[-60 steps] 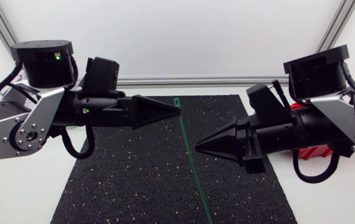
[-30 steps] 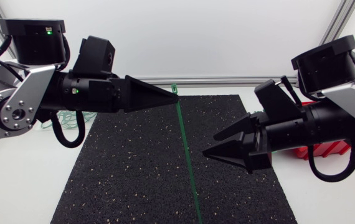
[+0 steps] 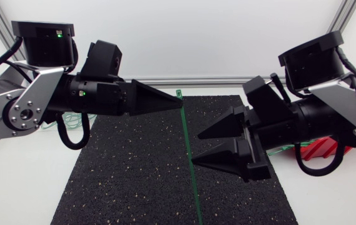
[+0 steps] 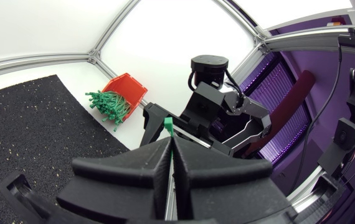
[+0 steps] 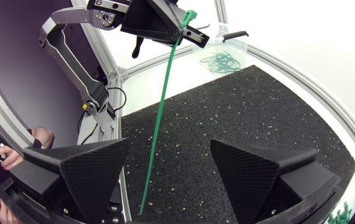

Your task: Take a green cable tie from the red box, thread the tail through the head to close it, then place it in the transparent bin on the left.

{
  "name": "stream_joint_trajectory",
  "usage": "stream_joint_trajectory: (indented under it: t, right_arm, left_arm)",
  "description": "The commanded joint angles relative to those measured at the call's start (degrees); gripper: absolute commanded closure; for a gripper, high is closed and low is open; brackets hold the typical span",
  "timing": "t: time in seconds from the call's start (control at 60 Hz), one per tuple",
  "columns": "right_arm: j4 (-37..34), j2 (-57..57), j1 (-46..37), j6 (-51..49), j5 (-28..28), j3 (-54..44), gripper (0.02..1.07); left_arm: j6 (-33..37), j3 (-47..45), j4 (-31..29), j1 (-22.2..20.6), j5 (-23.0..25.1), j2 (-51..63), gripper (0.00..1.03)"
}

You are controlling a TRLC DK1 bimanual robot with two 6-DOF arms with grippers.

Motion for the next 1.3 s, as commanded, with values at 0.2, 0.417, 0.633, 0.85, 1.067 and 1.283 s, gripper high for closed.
stream_joint_trajectory:
  t: [0.2,0.417,0.633,0.85,1.067,1.283]
  right_arm:
    - [6.6,3.0,1.1,3.6,-1.8,1.7,0.58]
    - [8.2,2.6,1.0,4.3,-2.3,0.9,0.84]
    - [8.3,1.9,1.0,4.7,-3.7,0.2,0.93]
    - [11.2,0.4,1.1,8.2,-4.0,-1.9,1.01]
    - [12.5,1.2,2.0,9.3,-3.9,-2.6,1.01]
    - [13.6,1.5,2.8,10.7,-3.6,-3.0,1.01]
  left_arm:
    - [-0.6,-0.6,0.6,-1.3,0.6,1.0,1.00]
    - [-0.4,-0.9,1.0,-1.2,0.6,1.0,1.00]
    - [-0.3,-1.0,1.5,-1.1,0.5,1.3,1.00]
    - [-0.3,-2.1,3.2,-1.2,0.2,1.1,1.00]
    - [-0.5,-3.0,4.5,-1.6,-0.2,1.0,1.00]
    - [-0.6,-3.0,5.6,-1.6,-1.2,1.0,0.93]
